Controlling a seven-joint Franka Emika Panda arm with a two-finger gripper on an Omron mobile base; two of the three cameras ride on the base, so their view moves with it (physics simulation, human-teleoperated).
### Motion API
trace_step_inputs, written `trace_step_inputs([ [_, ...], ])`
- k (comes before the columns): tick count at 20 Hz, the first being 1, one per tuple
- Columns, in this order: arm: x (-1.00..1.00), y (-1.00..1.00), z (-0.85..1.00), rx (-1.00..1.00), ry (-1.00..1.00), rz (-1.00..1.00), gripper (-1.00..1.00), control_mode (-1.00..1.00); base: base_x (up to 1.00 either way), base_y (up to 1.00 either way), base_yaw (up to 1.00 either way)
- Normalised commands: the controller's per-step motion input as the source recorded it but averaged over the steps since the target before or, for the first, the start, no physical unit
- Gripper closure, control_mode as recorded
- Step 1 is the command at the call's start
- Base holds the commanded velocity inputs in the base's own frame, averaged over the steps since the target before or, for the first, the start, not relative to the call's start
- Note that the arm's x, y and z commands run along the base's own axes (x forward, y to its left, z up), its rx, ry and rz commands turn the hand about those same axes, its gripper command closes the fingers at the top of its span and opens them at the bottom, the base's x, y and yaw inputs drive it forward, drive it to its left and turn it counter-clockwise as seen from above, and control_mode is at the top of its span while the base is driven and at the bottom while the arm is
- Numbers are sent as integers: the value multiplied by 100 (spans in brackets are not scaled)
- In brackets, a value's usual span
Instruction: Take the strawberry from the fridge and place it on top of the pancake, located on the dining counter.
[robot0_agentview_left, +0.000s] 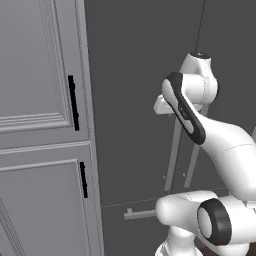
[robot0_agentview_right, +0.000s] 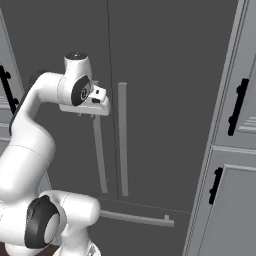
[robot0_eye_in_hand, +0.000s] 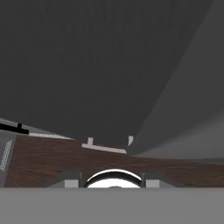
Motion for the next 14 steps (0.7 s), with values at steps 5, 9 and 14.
trace_step_inputs([
  [5, 0, 0, 0, 0, 0, 0, -100, 100, -15, -12, -2],
  [9, 0, 0, 0, 0, 0, 0, -100, 100, -32, -16, -3],
  [14, 0, 0, 0, 0, 0, 0, -100, 100, -25, -29, -3],
])
